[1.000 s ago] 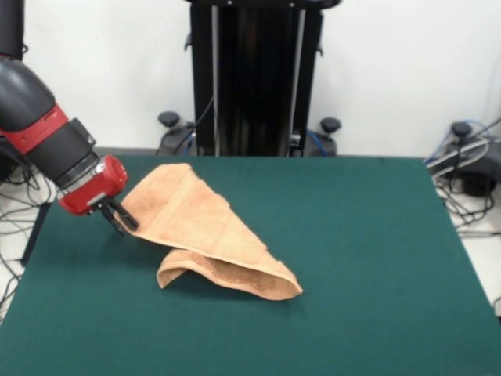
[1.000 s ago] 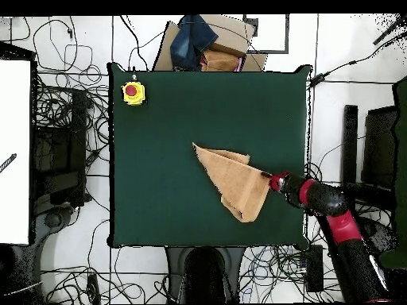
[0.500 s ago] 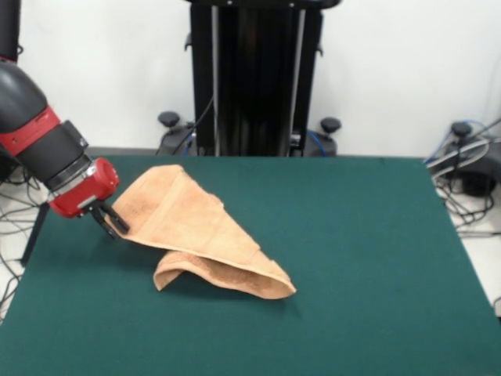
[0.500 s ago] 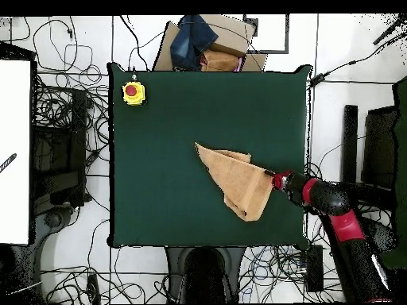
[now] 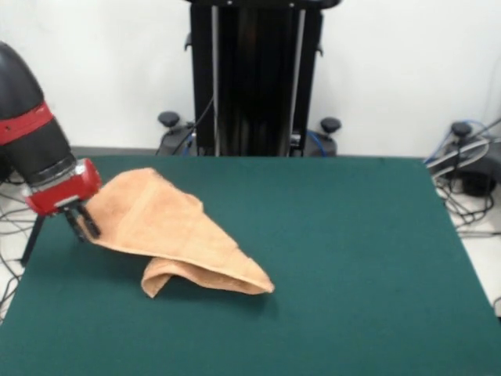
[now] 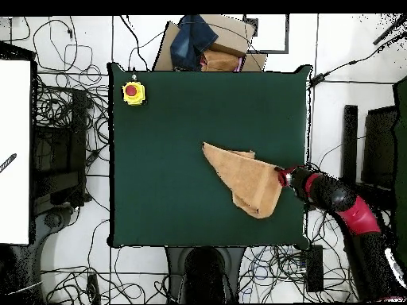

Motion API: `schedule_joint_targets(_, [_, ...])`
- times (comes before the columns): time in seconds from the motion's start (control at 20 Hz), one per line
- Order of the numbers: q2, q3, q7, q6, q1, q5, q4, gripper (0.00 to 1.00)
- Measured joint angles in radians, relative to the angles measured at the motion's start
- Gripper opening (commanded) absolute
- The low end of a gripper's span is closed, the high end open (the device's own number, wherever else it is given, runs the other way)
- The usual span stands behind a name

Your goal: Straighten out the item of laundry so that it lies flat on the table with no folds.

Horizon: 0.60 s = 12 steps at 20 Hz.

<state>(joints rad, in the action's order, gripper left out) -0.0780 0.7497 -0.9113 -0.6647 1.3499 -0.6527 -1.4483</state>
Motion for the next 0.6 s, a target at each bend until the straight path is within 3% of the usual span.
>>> schedule_joint_targets(0.6, [-0.179,-0.001,0.000,0.103,-0.043,-0.098,-0.001,0.00])
